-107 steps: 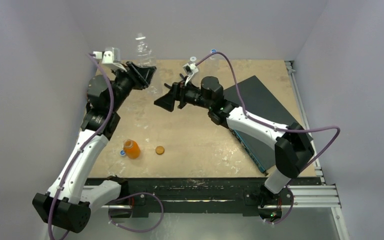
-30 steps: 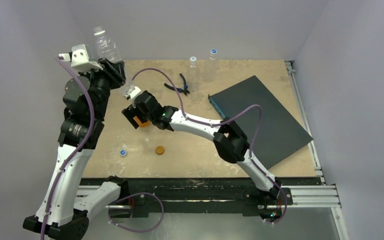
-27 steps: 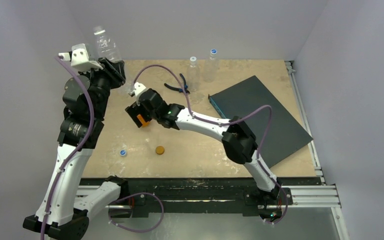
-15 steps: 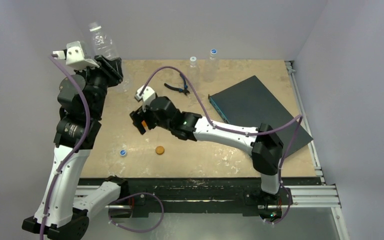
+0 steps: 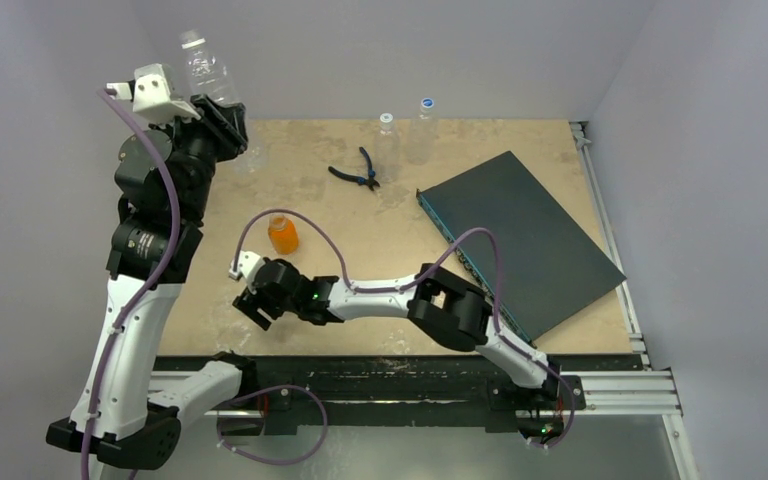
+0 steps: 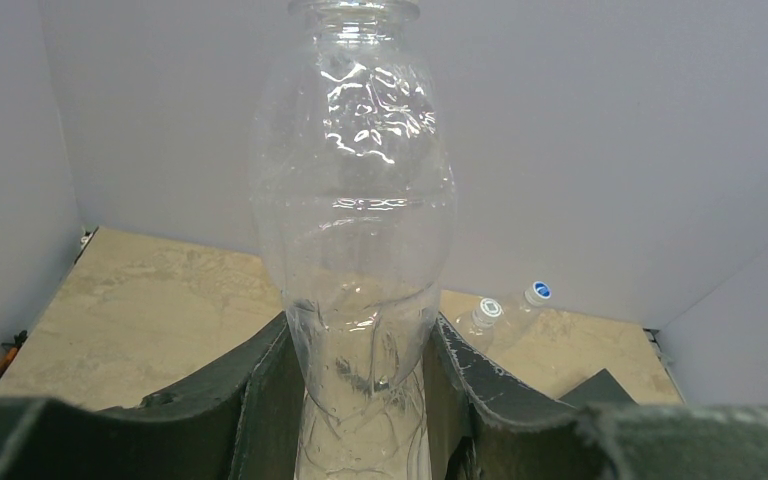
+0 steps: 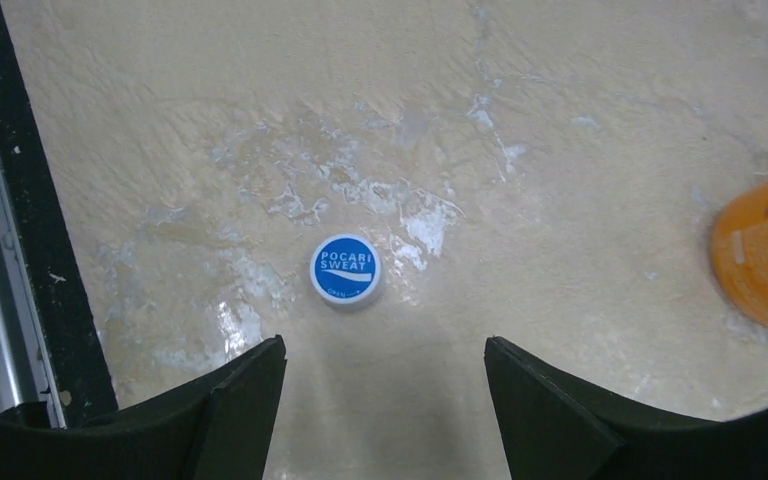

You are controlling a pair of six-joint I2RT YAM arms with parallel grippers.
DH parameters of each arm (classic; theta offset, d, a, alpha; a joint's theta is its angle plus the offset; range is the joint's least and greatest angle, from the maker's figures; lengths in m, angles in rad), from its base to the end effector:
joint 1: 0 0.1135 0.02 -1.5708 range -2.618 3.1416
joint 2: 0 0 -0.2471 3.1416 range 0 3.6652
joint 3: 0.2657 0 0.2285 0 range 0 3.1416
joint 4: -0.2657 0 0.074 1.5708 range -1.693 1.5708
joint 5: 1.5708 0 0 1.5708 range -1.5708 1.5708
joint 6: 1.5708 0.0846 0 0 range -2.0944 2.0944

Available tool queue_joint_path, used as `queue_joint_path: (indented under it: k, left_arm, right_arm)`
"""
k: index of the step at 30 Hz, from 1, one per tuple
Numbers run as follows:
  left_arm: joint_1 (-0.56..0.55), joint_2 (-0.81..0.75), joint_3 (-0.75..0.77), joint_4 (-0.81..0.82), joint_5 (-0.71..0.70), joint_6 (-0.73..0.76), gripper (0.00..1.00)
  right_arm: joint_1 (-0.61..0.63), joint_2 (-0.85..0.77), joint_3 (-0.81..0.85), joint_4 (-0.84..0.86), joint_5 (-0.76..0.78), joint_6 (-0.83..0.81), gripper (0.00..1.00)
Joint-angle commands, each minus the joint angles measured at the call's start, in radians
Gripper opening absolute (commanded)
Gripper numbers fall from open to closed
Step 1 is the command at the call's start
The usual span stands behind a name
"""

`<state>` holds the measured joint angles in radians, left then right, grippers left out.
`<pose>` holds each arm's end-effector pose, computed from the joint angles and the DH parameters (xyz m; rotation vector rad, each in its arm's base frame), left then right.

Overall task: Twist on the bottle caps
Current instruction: Screw the bottle cap onto the plastic bottle.

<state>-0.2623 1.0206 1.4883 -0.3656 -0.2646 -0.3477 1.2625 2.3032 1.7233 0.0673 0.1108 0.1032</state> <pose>0.2138 -0.0345 0.4930 -0.2780 1.4530 -0.3011 0.1729 0.5120 0.1491 -1.1241 1.8449 0.7038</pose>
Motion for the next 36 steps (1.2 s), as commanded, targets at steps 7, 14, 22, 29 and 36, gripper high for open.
queue_joint_path:
  k: [7, 14, 22, 29, 36]
  left_arm:
    - [0.003, 0.027, 0.074, -0.016, 0.024, 0.005, 0.25]
    - [0.003, 0.028, 0.074, -0.022, 0.021, 0.013, 0.25]
    - [0.004, 0.021, 0.071, -0.025, 0.015, 0.019, 0.25]
    - [0.004, 0.018, 0.061, -0.030, 0.015, 0.025, 0.25]
    - [0.004, 0.011, 0.023, -0.041, 0.029, 0.047, 0.25]
  right_arm:
    - [0.027, 0.140, 0.270, -0.022, 0.030, -0.033, 0.75]
    - [0.035, 0.203, 0.318, -0.041, 0.058, -0.033, 0.72]
    - [0.047, 0.248, 0.341, -0.048, 0.086, -0.045, 0.61]
    - [0.052, 0.246, 0.355, -0.064, 0.124, -0.054, 0.40]
    - [0.041, 0.145, 0.269, -0.062, 0.090, -0.035, 0.20]
